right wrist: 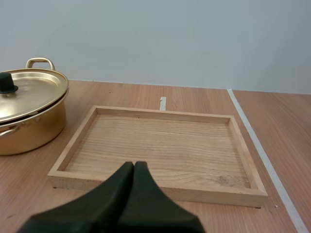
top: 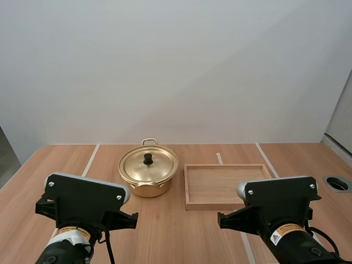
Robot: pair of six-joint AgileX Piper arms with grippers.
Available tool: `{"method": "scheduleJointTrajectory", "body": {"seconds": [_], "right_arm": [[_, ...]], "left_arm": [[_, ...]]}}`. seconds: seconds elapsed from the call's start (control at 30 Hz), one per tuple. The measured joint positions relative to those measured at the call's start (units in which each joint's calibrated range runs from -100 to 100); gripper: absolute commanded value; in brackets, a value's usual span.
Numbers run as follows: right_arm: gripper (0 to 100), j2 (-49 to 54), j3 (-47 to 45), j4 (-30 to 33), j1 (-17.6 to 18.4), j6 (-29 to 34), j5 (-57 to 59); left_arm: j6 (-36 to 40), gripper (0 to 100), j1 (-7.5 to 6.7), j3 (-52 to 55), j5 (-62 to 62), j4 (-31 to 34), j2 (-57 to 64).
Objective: Open the pot, put the pineapple inside, and close it
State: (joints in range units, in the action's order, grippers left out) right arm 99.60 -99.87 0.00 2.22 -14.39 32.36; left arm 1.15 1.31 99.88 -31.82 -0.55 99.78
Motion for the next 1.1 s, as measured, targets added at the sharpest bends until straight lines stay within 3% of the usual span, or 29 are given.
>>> {"method": "scheduleJointTrajectory", "body": {"seconds": [1.1], "right_arm": [[0,0.0,-0.1,0.0,0.0,0.0,0.0]], "left_arm": [[1.1,0,0.0,0.0,0.0,-1.0,0.0]]}}
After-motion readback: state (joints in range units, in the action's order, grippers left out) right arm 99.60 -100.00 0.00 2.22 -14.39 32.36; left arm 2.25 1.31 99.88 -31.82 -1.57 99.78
